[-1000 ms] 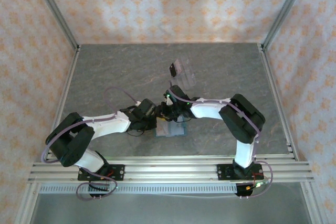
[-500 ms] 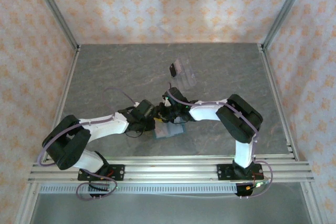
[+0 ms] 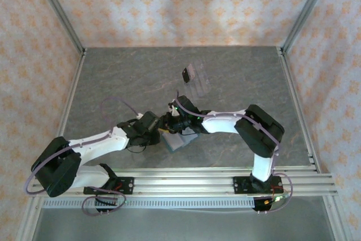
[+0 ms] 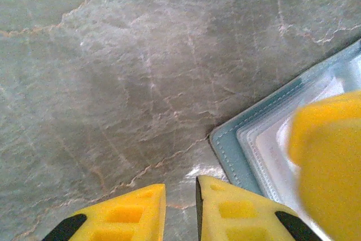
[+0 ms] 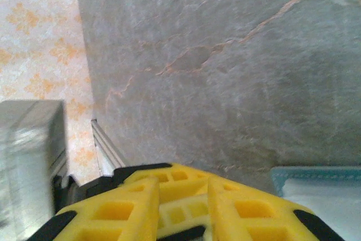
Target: Put the credit cards into the card holder
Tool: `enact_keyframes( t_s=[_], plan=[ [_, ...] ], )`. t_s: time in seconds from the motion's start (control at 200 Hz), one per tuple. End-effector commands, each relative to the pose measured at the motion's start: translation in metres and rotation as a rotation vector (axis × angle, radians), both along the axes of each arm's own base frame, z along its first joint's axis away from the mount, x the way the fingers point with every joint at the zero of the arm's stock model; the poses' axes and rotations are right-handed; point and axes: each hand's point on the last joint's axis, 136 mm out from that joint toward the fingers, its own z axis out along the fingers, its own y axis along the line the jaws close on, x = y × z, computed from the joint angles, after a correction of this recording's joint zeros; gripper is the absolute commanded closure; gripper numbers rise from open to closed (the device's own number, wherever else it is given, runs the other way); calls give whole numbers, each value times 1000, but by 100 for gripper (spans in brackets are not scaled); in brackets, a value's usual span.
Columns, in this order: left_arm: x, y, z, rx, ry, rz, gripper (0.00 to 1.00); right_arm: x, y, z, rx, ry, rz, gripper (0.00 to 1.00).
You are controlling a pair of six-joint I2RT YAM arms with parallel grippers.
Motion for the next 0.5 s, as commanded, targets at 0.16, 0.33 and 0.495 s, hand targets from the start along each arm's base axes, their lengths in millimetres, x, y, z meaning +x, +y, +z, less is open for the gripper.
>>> enact_keyframes(
  t_s=[0.16, 0.33, 0.495],
  plan=[
    [-11, 11, 10, 24, -5, -16, 73, 12, -18, 59, -90, -180, 29, 73],
    [0, -12, 28, -44, -34, -71, 63, 37, -70, 38, -228, -152, -56, 86],
    [14, -33, 31, -48, -30, -97, 59, 81, -125, 54, -468, -266, -134, 79]
  ],
)
